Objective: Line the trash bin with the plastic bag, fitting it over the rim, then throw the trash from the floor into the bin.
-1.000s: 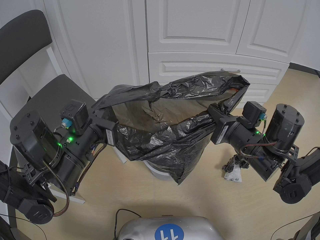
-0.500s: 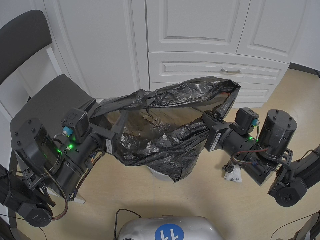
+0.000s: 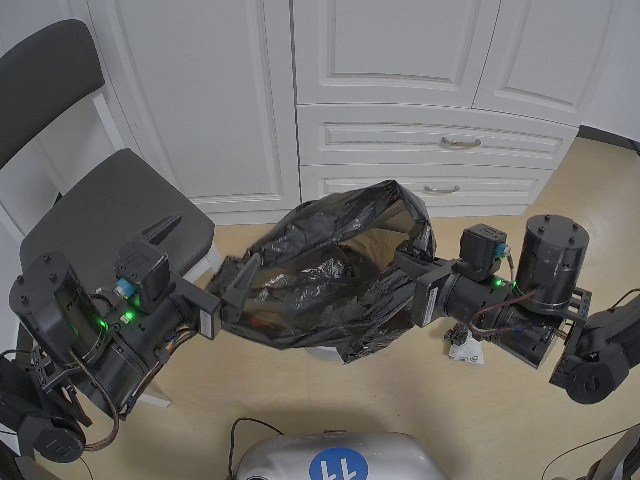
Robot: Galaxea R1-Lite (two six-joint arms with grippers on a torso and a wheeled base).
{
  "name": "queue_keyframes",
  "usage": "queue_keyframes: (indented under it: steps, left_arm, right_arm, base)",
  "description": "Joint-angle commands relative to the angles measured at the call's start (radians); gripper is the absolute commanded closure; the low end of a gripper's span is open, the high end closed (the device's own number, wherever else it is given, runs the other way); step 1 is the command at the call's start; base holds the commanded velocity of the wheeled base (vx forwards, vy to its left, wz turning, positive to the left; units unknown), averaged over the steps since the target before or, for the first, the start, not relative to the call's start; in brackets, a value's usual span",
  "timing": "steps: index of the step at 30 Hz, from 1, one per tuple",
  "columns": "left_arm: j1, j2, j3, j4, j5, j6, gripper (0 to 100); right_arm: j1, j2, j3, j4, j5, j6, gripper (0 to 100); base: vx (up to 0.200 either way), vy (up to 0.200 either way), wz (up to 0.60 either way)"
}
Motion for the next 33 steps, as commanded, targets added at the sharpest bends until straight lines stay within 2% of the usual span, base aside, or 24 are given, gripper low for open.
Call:
queue_keyframes:
  steps: [1,7,10,12,14,19,23,25,30,32,33]
  left_arm:
    - [0.000,-0.014,0.039,0.055,-0.098,-0.003,0]
    - [0.010,0.006,0.101,0.057,-0.165,0.005,0]
    - [0.039,0.019,0.153,0.071,-0.262,0.031,0]
    - [0.042,0.050,0.165,0.086,-0.286,0.052,0]
    - [0.035,0.087,0.171,0.077,-0.285,0.060,0]
    - [-0.014,0.121,0.170,0.069,-0.280,0.060,0]
    - [-0.051,0.142,0.162,0.069,-0.249,0.049,0]
    - [-0.066,0.151,0.157,0.069,-0.233,0.039,0]
    - [-0.093,0.188,0.139,0.066,-0.206,0.026,0]
    - [-0.102,0.240,0.116,0.017,-0.108,0.013,0]
    - [-0.102,0.245,0.114,0.014,-0.104,0.011,0]
  right_arm:
    - [0.005,-0.075,-0.119,0.110,0.034,-0.032,100]
    - [0.013,-0.055,-0.128,0.108,0.000,-0.028,100]
    - [0.039,-0.044,-0.133,0.101,-0.054,0.028,100]
    - [0.060,-0.040,-0.133,0.094,-0.083,0.067,100]
    - [0.073,-0.027,-0.134,0.093,-0.117,0.081,100]
    - [0.094,-0.006,-0.154,0.094,-0.144,0.100,100]
    - [0.106,0.028,-0.240,0.117,-0.175,0.092,100]
    - [0.106,0.049,-0.314,0.173,-0.215,0.080,100]
    - [0.106,0.068,-0.453,0.300,-0.239,0.080,100]
    - [0.106,0.092,-0.568,0.400,-0.301,0.083,100]
    - [0.106,0.092,-0.573,0.404,-0.304,0.083,100]
  base:
    - [0.000,0.000,0.00]
    - [0.000,0.000,0.00]
    - [0.000,0.000,0.00]
    - [0.000,0.000,0.00]
    - [0.000,0.000,0.00]
    - [0.000,0.000,0.00]
    - [0.000,0.000,0.00]
    - [0.000,0.000,0.00]
    - [0.000,0.000,0.00]
    - [0.000,0.000,0.00]
    - [0.000,0.000,0.00]
